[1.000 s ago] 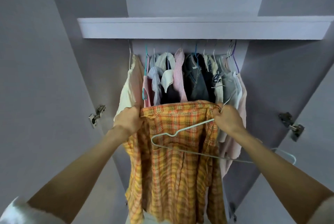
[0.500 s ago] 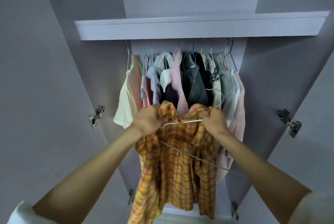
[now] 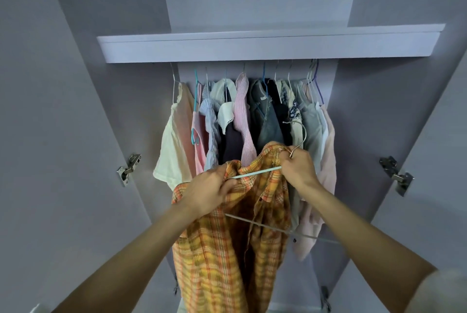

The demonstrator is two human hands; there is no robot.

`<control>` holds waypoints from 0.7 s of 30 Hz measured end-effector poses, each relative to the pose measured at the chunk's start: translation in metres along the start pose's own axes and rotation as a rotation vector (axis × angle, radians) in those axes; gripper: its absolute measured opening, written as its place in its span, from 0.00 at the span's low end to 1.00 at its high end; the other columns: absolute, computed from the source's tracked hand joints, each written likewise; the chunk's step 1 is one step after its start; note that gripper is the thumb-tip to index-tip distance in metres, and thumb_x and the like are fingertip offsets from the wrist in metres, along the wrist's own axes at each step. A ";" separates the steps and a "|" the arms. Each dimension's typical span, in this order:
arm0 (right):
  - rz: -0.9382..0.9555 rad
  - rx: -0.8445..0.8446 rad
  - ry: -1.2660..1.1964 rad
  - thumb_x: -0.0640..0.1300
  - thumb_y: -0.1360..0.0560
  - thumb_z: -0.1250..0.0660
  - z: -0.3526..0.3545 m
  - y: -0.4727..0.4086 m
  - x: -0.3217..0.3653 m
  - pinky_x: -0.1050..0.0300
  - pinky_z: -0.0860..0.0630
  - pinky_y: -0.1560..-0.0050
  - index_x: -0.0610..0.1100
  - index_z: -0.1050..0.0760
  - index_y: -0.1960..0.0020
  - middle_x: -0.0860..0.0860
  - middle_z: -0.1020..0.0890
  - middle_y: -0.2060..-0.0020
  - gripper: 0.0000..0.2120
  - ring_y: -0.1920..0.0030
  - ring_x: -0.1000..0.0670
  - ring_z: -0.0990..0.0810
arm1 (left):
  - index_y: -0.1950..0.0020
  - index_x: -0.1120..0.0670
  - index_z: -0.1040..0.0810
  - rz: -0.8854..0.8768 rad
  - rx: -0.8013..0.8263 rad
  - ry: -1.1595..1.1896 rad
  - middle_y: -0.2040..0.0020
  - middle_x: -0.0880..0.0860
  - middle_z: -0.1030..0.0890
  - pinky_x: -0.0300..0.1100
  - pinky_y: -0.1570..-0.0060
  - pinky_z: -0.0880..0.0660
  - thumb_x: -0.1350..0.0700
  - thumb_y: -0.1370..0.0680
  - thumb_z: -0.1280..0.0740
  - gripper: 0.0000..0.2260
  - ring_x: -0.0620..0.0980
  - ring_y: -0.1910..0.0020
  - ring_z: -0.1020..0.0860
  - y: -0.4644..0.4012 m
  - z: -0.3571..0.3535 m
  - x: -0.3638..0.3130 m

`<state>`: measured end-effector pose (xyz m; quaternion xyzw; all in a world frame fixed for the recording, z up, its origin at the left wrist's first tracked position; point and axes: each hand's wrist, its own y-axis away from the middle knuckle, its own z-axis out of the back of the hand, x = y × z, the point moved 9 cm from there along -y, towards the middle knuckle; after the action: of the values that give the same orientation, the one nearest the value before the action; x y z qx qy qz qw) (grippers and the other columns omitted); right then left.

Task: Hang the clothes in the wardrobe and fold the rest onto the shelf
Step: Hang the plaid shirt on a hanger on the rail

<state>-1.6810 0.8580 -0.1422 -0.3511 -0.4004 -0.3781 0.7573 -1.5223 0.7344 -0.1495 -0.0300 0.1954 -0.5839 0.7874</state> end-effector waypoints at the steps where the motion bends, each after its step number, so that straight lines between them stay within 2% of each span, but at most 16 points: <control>1: -0.009 0.047 -0.063 0.40 0.22 0.41 -0.004 0.000 -0.001 0.61 0.31 0.73 0.43 0.31 0.66 0.49 0.25 0.75 0.13 0.75 0.53 0.27 | 0.47 0.57 0.31 -0.010 -0.011 -0.027 0.59 0.52 0.27 0.44 0.63 0.35 0.47 0.19 0.43 0.13 0.57 0.57 0.23 -0.001 0.003 -0.001; 4: 0.008 0.261 -0.114 0.48 0.23 0.35 -0.012 0.000 0.001 0.64 0.27 0.74 0.42 0.25 0.61 0.48 0.19 0.76 0.12 0.76 0.54 0.22 | 0.45 0.57 0.31 -0.055 -0.078 -0.166 0.59 0.50 0.28 0.43 0.65 0.35 0.47 0.19 0.44 0.14 0.57 0.59 0.23 -0.002 0.017 -0.003; 7: -0.001 0.461 -0.148 0.56 0.28 0.32 -0.014 0.002 -0.005 0.63 0.21 0.67 0.41 0.23 0.57 0.47 0.16 0.68 0.17 0.66 0.50 0.16 | 0.45 0.57 0.30 -0.084 -0.144 -0.265 0.54 0.52 0.23 0.44 0.66 0.33 0.48 0.19 0.44 0.13 0.59 0.59 0.22 0.000 0.032 -0.001; 9: -0.068 0.493 -0.162 0.58 0.31 0.32 -0.005 -0.002 -0.019 0.64 0.21 0.65 0.40 0.23 0.55 0.46 0.15 0.65 0.20 0.63 0.51 0.15 | 0.46 0.56 0.30 -0.084 -0.167 -0.269 0.55 0.52 0.22 0.44 0.66 0.33 0.50 0.19 0.42 0.10 0.59 0.59 0.22 0.003 0.043 0.005; 11: -0.059 0.431 -0.020 0.57 0.30 0.30 0.009 -0.012 -0.033 0.70 0.26 0.68 0.43 0.23 0.60 0.52 0.17 0.68 0.16 0.67 0.59 0.18 | 0.46 0.56 0.29 -0.048 -0.204 -0.263 0.55 0.54 0.21 0.44 0.67 0.33 0.53 0.19 0.40 0.07 0.60 0.58 0.22 0.008 0.056 0.018; 12: -0.011 0.384 0.142 0.57 0.30 0.30 0.017 -0.019 -0.036 0.73 0.30 0.70 0.45 0.24 0.65 0.55 0.19 0.72 0.15 0.70 0.62 0.21 | 0.46 0.56 0.29 -0.023 -0.212 -0.265 0.54 0.55 0.22 0.45 0.66 0.32 0.54 0.19 0.40 0.07 0.61 0.58 0.23 0.011 0.061 0.024; 14: 0.102 0.334 0.482 0.58 0.30 0.30 0.022 -0.027 -0.035 0.71 0.33 0.69 0.48 0.25 0.69 0.56 0.22 0.74 0.16 0.71 0.60 0.24 | 0.44 0.56 0.28 0.006 -0.198 -0.256 0.53 0.56 0.22 0.48 0.63 0.28 0.58 0.21 0.40 0.07 0.62 0.56 0.23 0.017 0.063 0.030; 16: 0.149 0.377 0.553 0.57 0.30 0.29 0.007 -0.025 -0.028 0.64 0.30 0.65 0.46 0.23 0.68 0.51 0.21 0.71 0.16 0.67 0.55 0.24 | 0.43 0.56 0.27 -0.039 -0.183 -0.219 0.52 0.56 0.22 0.49 0.63 0.27 0.66 0.26 0.38 0.13 0.61 0.57 0.23 0.019 0.059 0.021; 17: 0.150 0.419 0.492 0.55 0.31 0.27 -0.003 -0.022 -0.023 0.62 0.28 0.61 0.43 0.22 0.65 0.49 0.20 0.68 0.15 0.64 0.53 0.22 | 0.44 0.56 0.26 -0.081 -0.178 -0.217 0.54 0.55 0.22 0.46 0.66 0.28 0.69 0.30 0.37 0.17 0.60 0.59 0.23 0.019 0.056 0.012; 19: 0.106 0.537 0.244 0.48 0.32 0.25 -0.026 -0.009 -0.014 0.60 0.25 0.51 0.38 0.20 0.52 0.48 0.18 0.58 0.15 0.51 0.50 0.19 | 0.48 0.57 0.25 -0.156 -0.172 -0.241 0.59 0.54 0.22 0.40 0.72 0.34 0.74 0.37 0.36 0.21 0.58 0.66 0.23 0.017 0.055 -0.003; 21: 0.012 0.733 0.091 0.44 0.29 0.27 -0.047 0.011 -0.012 0.58 0.26 0.41 0.40 0.27 0.38 0.49 0.21 0.45 0.21 0.40 0.49 0.22 | 0.51 0.58 0.25 -0.183 -0.166 -0.251 0.62 0.54 0.23 0.38 0.73 0.37 0.75 0.40 0.34 0.21 0.57 0.70 0.24 0.015 0.058 -0.008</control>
<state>-1.6608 0.8272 -0.1758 -0.0416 -0.4733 -0.2204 0.8519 -1.4910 0.7362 -0.0984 -0.1853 0.1396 -0.6267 0.7439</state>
